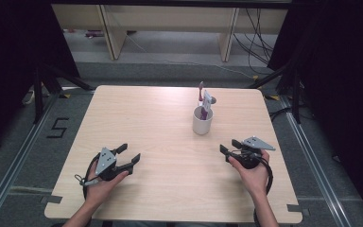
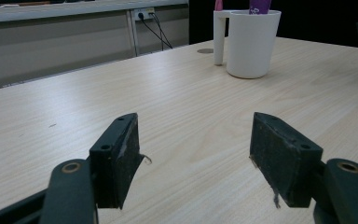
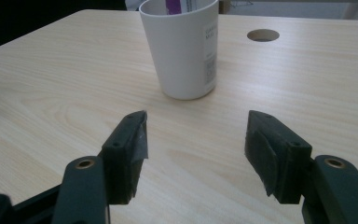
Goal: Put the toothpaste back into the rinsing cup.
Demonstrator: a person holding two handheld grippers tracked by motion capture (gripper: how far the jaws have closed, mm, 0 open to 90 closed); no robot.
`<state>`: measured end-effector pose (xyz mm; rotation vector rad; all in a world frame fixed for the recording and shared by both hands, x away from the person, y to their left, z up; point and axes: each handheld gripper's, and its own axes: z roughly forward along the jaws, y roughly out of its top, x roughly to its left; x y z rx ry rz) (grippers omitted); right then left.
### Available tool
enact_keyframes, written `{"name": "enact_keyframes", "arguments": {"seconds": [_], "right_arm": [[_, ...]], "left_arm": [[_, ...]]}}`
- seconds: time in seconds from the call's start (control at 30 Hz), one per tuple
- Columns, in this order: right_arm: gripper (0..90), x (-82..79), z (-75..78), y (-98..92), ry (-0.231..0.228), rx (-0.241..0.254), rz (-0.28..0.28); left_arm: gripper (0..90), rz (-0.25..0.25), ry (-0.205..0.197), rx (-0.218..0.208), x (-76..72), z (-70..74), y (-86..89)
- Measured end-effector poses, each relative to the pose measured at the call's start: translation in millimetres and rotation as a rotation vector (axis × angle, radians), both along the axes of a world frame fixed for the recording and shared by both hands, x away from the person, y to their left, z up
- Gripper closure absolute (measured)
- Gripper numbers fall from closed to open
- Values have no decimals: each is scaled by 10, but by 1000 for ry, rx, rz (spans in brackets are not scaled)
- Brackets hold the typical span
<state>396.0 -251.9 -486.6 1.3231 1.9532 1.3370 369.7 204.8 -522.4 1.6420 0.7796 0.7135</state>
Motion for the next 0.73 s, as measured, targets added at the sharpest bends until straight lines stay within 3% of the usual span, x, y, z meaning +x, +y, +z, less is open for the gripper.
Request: {"name": "enact_keyframes", "arguments": {"seconds": [0.03, 0.13, 0.17, 0.2, 0.23, 0.3, 0.33, 0.37, 0.47, 0.5, 0.57, 0.63, 0.73], "right_arm": [[402, -1, -14, -28, -7, -20, 9], [404, -41, -62, -3, 8, 17, -7], [404, -43, -60, -26, -2, -10, -1], [404, -42, -70, -28, -2, 7, 2], [404, -52, -74, -26, -10, -12, -4], [404, -70, -74, -24, -9, 11, 0], [404, -85, -77, -2, 13, 39, -11], [404, -70, -85, -20, -10, 21, -1], [404, -77, -78, -34, -20, -8, 3], [404, -92, -81, -14, -9, 19, -11], [404, -67, -95, -26, -33, 11, 11], [404, -97, -89, -6, -7, 27, -10], [404, -100, -97, 8, -5, 40, -11]], "left_arm": [[329, 0, -1, 3, 1, 1, 0], [328, -1, 5, 1, 6, 1, 0], [327, -1, 6, 0, 6, 1, 1], [327, -1, 7, -1, 8, 1, 5], [327, -1, 7, -1, 7, 1, 6], [327, -3, 6, -1, 3, 2, 5], [327, -12, -4, -12, 14, -6, -2], [328, -13, -7, -9, 15, -5, -3], [329, -2, 10, 1, -1, 1, -3], [329, -1, 12, 0, 0, 1, -1], [328, 1, 14, -4, 3, 1, 5], [328, 2, 13, -7, 7, 2, 7], [328, 2, 17, -4, 8, 3, 5]]}}
